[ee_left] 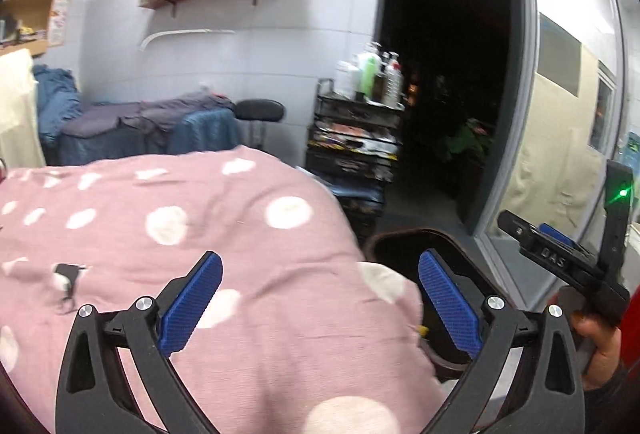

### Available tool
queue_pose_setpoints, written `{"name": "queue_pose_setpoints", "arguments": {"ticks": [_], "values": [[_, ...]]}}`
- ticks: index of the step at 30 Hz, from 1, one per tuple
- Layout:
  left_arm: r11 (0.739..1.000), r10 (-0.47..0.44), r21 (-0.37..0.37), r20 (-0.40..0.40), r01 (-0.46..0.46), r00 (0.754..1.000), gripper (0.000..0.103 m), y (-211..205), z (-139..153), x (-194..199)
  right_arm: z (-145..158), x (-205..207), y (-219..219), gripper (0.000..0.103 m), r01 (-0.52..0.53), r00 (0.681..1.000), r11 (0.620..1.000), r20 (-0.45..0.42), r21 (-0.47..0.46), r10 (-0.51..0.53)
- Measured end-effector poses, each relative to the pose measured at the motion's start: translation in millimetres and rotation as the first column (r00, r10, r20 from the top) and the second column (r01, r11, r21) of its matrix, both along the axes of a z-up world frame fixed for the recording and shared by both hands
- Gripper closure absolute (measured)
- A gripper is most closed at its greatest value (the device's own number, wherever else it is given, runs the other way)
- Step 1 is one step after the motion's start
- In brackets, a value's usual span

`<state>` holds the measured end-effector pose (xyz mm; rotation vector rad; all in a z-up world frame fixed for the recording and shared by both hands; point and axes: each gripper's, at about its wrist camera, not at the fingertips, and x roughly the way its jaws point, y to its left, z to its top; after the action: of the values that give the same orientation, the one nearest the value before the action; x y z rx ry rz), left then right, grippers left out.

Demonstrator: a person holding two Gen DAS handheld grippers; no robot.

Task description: Collect trash

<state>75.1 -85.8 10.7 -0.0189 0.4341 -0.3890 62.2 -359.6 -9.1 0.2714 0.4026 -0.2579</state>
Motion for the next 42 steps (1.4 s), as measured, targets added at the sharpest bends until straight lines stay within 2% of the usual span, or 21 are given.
{"name": "queue_pose_setpoints", "arguments": {"ticks": [9, 13, 20, 42], "values": [[0.992, 0.125, -0.024, 0.049, -0.124, 0.991, 0.005, 49, 1, -13, -7, -11, 73, 0.006, -0.121, 0.993, 0.991, -0.001, -0.053, 0.122], [0.989, 0.149, -0.012, 0.075, -0.148, 0.986, 0.005, 59, 0, -23, -11, -18, 96, 0.006, -0.150, 0.989, 0.986, -0.001, -0.071, 0.150], [0.978, 0.208, -0.008, 0.106, -0.208, 0.972, 0.005, 71, -4, -35, -12, -38, 123, 0.006, -0.184, 0.981, 0.979, 0.053, -0.085, 0.189], [0.977, 0.211, -0.059, 0.121, -0.205, 0.970, 0.005, 78, 1, -43, -5, -41, 120, 0.006, -0.183, 0.981, 0.980, 0.045, -0.072, 0.187]]}}
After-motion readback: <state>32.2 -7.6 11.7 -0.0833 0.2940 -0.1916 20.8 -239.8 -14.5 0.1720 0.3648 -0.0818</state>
